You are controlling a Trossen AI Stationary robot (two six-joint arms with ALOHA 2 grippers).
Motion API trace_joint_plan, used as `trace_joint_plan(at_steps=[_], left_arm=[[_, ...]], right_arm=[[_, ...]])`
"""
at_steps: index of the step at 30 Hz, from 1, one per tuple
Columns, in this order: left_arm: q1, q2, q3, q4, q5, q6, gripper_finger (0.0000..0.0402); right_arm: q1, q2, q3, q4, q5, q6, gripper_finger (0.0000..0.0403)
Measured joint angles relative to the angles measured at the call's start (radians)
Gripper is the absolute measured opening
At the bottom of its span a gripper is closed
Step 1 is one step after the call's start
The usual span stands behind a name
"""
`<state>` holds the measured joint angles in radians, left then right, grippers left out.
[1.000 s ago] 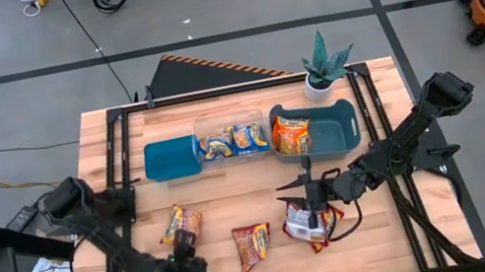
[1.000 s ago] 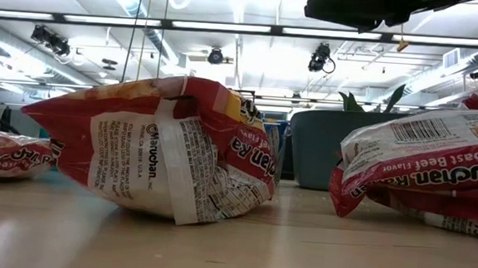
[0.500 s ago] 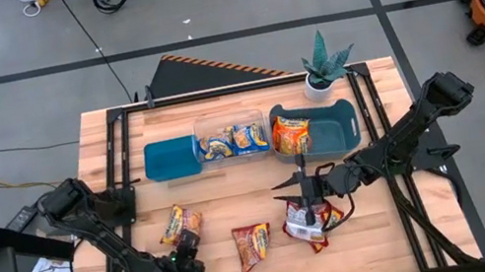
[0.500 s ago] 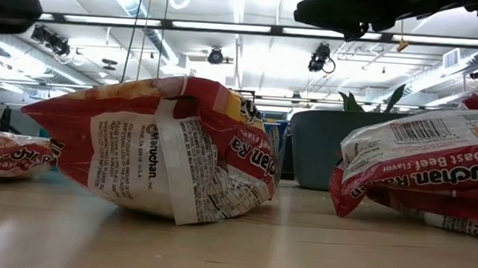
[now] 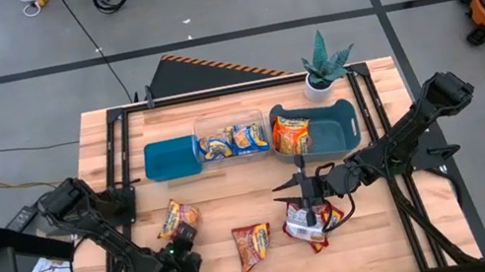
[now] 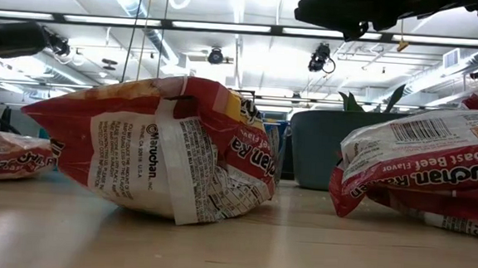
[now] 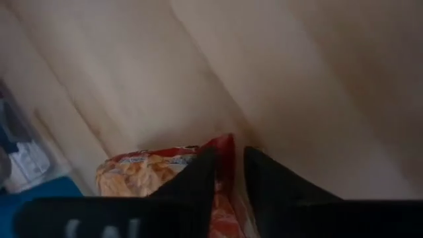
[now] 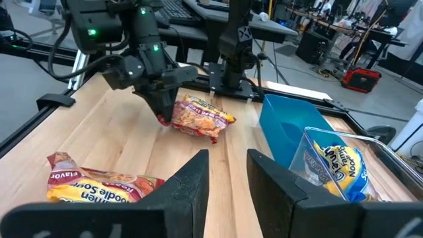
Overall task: Sort Maruchan noodles
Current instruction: Put the red noodle pack into the left blue bin
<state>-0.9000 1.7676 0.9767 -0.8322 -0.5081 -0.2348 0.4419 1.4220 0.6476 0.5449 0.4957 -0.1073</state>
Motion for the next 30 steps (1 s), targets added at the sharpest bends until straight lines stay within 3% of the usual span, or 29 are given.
trace_joint_plan(at_steps=[5, 10, 15, 22, 30], left_arm=[[0.0, -0.01, 0.0, 0.0, -0.025, -0.111, 0.0011], [0.004, -0.102, -0.001, -0.019, -0.04, -0.178, 0.0007], [0.063, -0.334, -0.001, -0.043, -0.071, -0.202, 0.0005], [0.24, -0.661, 0.0, -0.154, -0.277, -0.263, 0.0004], [0.603, -0.845, 0.0, -0.171, -0.281, -0.119, 0.0003]], right_arm=[[0.0, 0.0, 0.0, 0.0, 0.0, 0.001, 0.0109], [0.0, 0.0, 0.0, 0.0, 0.0, 0.008, 0.0109], [0.0, 0.0, 0.0, 0.0, 0.0, 0.008, 0.0109], [0.0, 0.0, 0.0, -0.001, 0.0, 0.012, 0.0109], [0.0, 0.0, 0.0, -0.001, -0.001, 0.046, 0.0109]])
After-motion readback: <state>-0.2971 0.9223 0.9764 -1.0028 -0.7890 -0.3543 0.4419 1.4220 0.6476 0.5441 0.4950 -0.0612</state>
